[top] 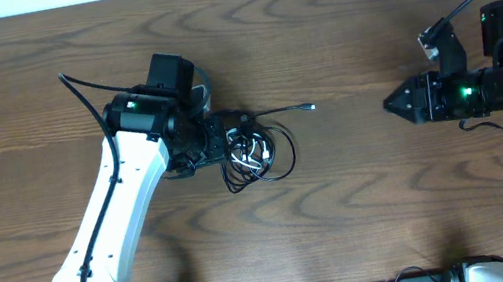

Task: Untangle cables
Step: 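Swing the right gripper up and toward the cable bundle, then grasp the cable bundle with the left gripper, bring right gripper close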

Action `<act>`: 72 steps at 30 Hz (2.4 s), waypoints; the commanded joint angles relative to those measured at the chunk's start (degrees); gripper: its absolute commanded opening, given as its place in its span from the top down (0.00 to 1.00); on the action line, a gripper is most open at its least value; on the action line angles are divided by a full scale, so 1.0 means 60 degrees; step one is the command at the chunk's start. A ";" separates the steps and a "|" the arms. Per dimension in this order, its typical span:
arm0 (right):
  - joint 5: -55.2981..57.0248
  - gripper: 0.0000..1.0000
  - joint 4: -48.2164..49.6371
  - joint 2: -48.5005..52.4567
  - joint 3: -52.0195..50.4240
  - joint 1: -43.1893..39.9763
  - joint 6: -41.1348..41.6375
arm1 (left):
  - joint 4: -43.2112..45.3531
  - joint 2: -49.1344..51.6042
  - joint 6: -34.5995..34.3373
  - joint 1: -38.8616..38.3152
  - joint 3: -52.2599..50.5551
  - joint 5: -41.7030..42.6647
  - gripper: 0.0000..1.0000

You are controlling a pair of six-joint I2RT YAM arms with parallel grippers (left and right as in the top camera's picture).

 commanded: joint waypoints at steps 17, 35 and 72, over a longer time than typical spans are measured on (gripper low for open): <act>-0.0098 0.18 0.0481 -0.0004 -0.1271 0.0408 0.0084 | 0.1647 0.0000 0.0007 -0.0007 -0.1428 0.0106 0.47; -0.0098 0.14 0.3129 -0.0004 -0.3996 0.1399 0.2222 | 0.3432 0.0004 0.0004 -0.0036 -0.2696 0.0106 0.48; -0.0098 0.98 0.6084 0.0000 -0.5209 0.2211 0.3472 | 0.4590 0.0040 0.2987 -0.0630 -0.3665 0.3366 0.92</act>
